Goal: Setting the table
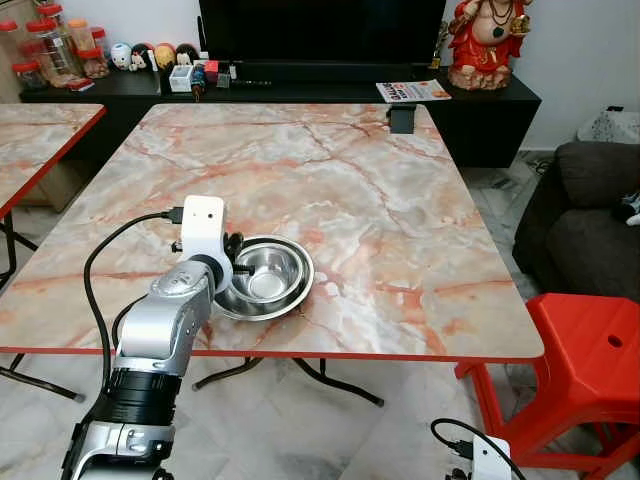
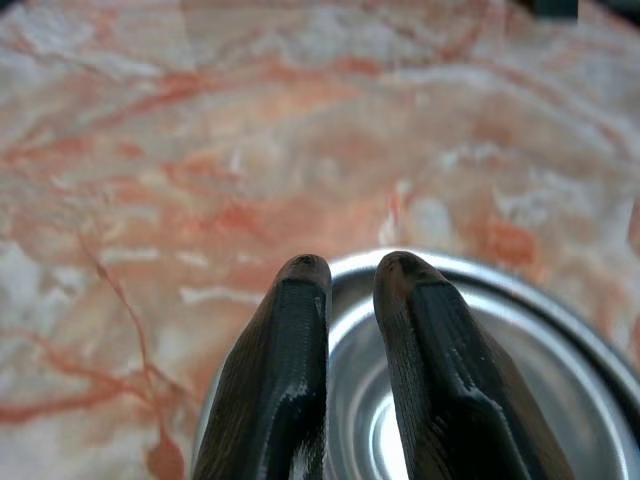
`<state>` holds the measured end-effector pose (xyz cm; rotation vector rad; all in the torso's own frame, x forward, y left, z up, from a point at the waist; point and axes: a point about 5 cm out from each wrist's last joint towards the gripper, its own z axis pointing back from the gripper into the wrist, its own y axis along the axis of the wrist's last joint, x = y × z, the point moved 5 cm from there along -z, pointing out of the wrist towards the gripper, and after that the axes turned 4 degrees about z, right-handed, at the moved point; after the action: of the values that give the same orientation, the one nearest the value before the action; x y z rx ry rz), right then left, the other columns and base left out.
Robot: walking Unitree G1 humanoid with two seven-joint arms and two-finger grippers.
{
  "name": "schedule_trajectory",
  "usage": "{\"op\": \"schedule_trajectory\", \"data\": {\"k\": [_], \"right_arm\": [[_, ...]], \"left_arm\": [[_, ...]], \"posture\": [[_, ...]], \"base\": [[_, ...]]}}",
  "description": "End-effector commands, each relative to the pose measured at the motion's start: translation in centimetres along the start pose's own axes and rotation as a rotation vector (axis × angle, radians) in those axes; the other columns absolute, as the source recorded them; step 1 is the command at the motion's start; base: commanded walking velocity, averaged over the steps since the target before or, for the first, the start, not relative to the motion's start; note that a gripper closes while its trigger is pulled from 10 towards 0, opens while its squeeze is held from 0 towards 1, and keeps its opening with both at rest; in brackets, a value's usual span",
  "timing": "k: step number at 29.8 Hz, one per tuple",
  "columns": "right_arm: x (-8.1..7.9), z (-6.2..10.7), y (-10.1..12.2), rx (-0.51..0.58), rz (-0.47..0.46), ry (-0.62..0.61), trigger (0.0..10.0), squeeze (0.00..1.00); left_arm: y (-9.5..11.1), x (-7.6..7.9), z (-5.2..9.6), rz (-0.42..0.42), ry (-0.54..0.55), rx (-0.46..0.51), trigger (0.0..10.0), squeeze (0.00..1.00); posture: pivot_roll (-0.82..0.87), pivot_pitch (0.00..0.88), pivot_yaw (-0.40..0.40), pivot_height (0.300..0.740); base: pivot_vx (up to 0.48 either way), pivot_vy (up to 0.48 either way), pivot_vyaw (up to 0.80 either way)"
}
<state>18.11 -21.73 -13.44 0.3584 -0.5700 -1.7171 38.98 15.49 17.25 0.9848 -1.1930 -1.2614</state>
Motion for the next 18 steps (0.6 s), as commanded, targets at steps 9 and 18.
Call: {"op": "schedule_trajectory", "data": {"k": [9, 18], "right_arm": [[0.1, 0.0, 0.5, 0.022, -0.030, -0.008, 10.0, 0.00], [-0.1, 0.1, 0.2, 0.033, -0.044, -0.008, 10.0, 0.00]], "left_arm": [[6.4, -7.0, 2.4, -0.130, 0.312, 0.365, 10.0, 0.00], [1.9, -20.0, 8.2, -0.657, 0.769, 0.190, 10.0, 0.00]], "posture": [[0.00, 0.000, -0.013, 0.725], [0.01, 0.000, -0.007, 0.725]], "base": [[0.000, 0.000, 0.00], [0.000, 0.000, 0.00]]}}
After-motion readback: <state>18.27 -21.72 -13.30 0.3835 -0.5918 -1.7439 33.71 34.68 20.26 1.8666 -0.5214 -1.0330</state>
